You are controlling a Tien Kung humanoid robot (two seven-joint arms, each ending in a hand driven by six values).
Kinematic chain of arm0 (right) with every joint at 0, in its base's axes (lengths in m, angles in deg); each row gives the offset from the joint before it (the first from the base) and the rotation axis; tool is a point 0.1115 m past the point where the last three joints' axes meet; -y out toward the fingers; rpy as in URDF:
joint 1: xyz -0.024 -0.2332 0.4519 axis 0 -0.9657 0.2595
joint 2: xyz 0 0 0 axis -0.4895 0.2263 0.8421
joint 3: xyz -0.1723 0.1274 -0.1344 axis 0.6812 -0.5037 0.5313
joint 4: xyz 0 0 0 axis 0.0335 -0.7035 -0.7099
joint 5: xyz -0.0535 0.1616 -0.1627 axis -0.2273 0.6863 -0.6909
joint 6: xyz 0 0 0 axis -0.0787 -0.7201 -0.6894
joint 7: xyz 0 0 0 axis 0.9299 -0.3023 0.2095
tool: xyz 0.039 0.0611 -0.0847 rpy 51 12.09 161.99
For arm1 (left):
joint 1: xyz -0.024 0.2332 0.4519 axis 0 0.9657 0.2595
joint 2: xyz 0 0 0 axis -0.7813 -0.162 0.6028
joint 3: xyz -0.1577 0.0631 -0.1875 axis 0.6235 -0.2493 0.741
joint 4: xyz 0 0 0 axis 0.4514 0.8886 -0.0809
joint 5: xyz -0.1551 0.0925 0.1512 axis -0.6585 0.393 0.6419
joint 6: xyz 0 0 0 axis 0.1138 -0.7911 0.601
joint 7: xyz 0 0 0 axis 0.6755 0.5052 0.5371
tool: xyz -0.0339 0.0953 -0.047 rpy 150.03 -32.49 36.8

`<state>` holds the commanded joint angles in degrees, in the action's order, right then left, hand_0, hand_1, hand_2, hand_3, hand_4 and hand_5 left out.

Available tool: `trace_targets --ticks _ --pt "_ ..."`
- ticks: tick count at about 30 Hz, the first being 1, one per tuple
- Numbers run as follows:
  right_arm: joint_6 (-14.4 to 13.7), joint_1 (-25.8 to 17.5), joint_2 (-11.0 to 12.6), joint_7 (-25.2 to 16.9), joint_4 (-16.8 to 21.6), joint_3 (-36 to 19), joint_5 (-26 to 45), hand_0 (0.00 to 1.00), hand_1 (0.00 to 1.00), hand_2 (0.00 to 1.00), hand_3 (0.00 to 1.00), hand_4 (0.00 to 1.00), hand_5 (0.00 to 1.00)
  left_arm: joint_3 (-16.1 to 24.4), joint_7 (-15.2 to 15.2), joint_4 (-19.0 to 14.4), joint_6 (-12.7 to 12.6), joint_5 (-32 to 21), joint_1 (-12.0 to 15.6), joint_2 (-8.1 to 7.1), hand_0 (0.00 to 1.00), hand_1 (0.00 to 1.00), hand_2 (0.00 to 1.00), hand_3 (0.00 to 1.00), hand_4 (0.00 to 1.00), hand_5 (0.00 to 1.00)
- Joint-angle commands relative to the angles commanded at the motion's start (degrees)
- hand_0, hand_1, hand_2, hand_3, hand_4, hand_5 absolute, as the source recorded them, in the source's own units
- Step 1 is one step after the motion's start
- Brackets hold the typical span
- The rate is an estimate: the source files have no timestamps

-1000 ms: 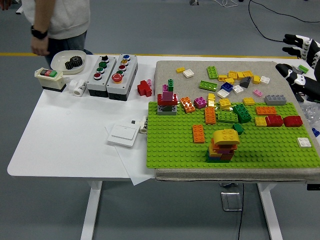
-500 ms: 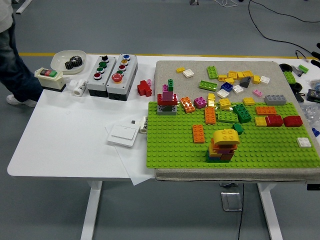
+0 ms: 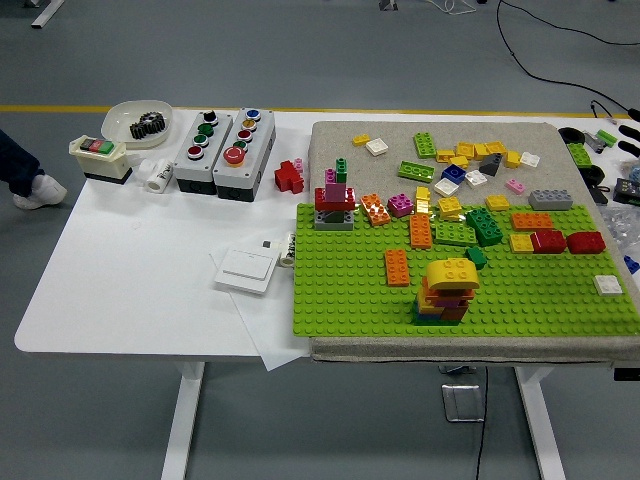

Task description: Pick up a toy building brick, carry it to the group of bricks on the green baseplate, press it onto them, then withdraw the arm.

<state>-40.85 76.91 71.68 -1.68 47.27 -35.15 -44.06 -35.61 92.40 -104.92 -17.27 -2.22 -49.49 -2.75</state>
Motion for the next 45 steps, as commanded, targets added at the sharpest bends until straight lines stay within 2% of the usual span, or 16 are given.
trace_targets --ticks 21,45 --pt "0.9 0.0 0.1 0.9 -1.0 0.5 -0.7 0.829 0.795 0.813 0.814 0.998 0.84 -0.5 -0.3 -0.2 -0.1 -0.8 -0.3 0.15 0.761 0.778 0.73 0.586 0.648 0.663" --pt "0.4 -0.2 0.2 0.7 -1.0 1.0 -0.9 0.82 0.788 0.805 0.803 0.998 0.841 -0.5 -0.2 -0.5 0.0 -0.4 -0.3 0.18 0.758 0.769 0.728 0.586 0.647 0.662"
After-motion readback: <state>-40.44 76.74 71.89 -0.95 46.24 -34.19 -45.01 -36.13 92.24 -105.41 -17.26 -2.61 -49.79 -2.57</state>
